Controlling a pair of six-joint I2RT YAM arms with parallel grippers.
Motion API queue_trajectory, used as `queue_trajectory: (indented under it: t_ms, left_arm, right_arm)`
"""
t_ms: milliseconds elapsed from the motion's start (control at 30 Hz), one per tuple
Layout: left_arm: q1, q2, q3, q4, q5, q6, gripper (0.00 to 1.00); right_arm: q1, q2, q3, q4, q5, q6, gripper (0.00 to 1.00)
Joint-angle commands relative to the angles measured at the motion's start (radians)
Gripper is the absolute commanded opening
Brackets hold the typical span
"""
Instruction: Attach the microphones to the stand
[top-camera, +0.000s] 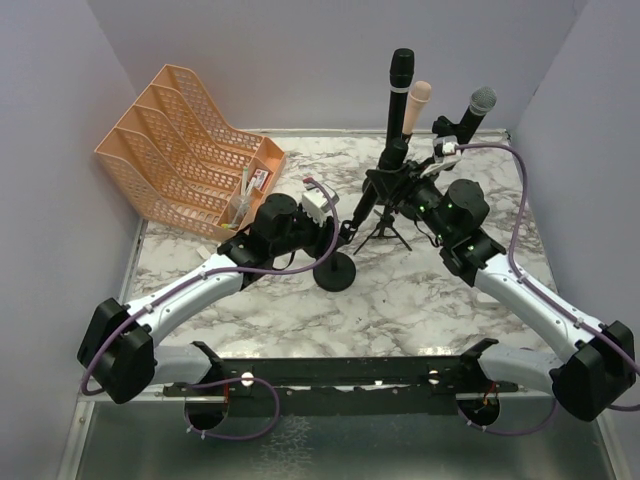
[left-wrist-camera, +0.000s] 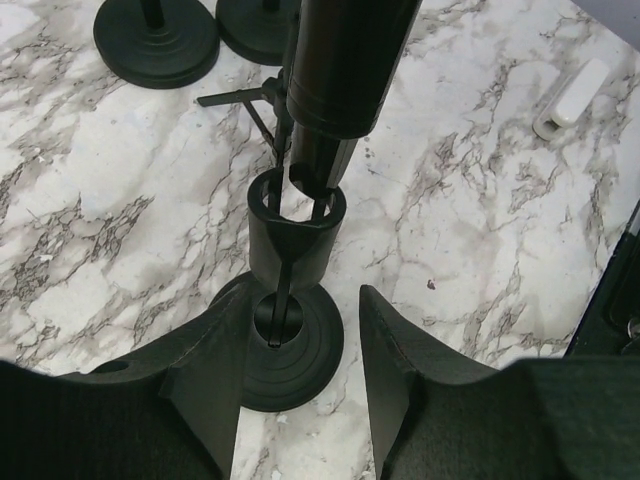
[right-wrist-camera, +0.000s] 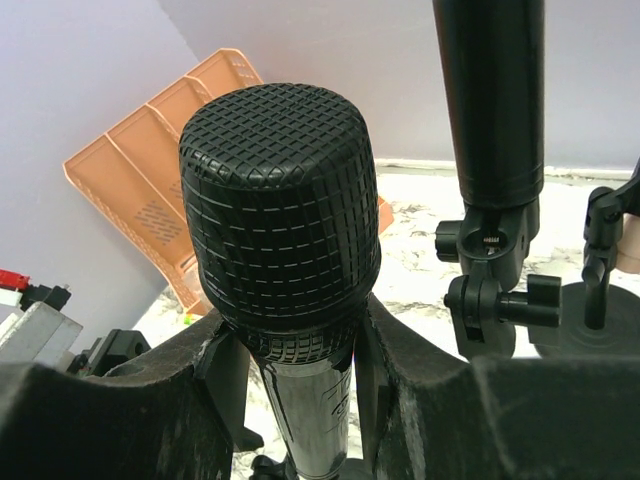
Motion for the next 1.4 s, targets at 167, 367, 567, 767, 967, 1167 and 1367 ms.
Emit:
queue_trajectory:
  t_ms: [167,367,567,767,967,1167,1367]
  left_arm:
    - [-0.003,0.023,-0.007,-0.01,-0.053,0.055,0.46]
    - [-0.003,0.037,-0.009,-0.039,-0.063,0.079,0.36]
    - [-0.007,0.051,-0.012,-0.067,-0.073,0.08,0.33]
    - [-0.012,0.059,-0.012,-0.075,-0.075,0.096,0.34]
    - [-0.015,0.076,-0.015,-0.047,-0.039,0.096,0.36]
    - [-0.015,0.086,-0.033,0.006,-0.027,0.096,0.41]
    - [-0.016,0.102,-0.035,0.029,-0.025,0.123,0.24]
  right_arm:
    - [-0.003,0.035,-0.033,0.073,-0.1,0.027,0.01]
    - [-0.003,0.05,-0.053,0.065,-0.134,0.048,0.01]
    - [-0.003,0.06,-0.092,0.057,-0.179,0.057,0.01]
    - [-0.003,0.05,-0.145,0.061,-0.207,0.033,0.01]
    - [-0.003,0.039,-0.175,0.059,-0.154,-0.076,0.01]
    - [-0.003,0.04,-0.174,0.081,-0.188,-0.116,0.01]
    - [-0.003,0.078,-0.179,0.095,-0.323,-0.026,0.01]
